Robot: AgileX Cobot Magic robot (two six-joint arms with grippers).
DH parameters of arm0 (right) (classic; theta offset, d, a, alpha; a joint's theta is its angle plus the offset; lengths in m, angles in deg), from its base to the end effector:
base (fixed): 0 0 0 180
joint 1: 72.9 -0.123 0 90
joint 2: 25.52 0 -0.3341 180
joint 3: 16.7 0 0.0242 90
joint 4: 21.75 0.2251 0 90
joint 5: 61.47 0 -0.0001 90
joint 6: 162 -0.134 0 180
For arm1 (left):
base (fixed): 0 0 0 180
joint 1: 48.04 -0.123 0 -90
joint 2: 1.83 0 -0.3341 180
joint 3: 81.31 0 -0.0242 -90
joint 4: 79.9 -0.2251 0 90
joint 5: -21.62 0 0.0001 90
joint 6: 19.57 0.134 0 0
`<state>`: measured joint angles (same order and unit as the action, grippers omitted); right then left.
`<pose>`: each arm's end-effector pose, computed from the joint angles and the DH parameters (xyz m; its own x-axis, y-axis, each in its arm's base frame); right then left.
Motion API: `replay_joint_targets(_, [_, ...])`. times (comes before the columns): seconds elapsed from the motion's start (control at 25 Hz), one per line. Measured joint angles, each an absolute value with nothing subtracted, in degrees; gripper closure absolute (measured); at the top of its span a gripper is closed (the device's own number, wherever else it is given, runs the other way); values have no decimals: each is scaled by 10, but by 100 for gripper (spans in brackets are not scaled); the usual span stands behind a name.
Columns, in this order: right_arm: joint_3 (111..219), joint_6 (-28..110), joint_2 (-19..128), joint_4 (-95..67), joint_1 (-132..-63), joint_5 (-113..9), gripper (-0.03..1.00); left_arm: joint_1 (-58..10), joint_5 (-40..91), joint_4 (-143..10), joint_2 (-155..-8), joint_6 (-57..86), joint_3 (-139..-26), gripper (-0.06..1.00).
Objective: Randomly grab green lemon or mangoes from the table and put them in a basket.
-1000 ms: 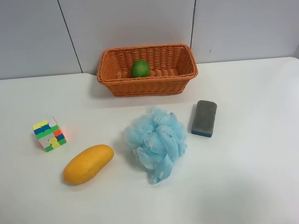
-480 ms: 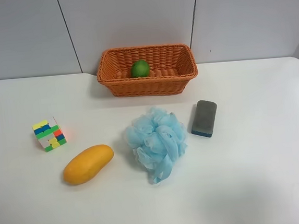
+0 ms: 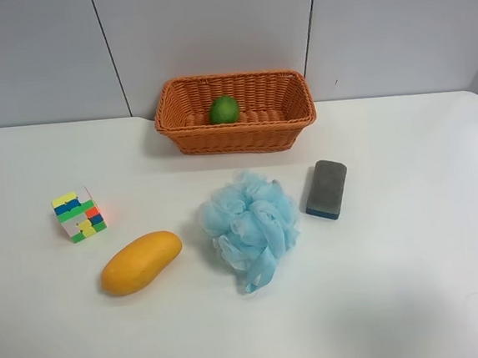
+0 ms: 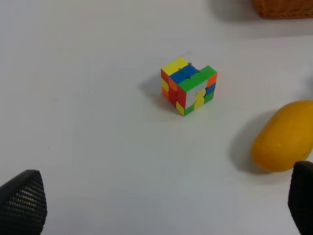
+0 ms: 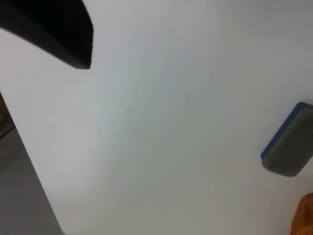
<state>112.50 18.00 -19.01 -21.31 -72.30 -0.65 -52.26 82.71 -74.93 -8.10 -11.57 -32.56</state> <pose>-0.0374 0.0013 0.2396 -0.4714 0.0087 -0.8819 0.0063 1.0000 0.0065 -0.0406 -0.0132 0.2497 -0.4359 0.0653 -0.8976 0.0373 0.9978 0.0545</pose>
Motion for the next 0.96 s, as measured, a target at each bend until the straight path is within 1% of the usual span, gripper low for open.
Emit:
replay_joint_targets(0.16, [1125,180,-190,-213,-700,-7,5,-523,827,-749,-81,-116,-326,-5])
replay_joint_targets(0.96, [1125,180,-190,-213,-700,-7,5,-523,827,-749,-81,-116,-326,-5])
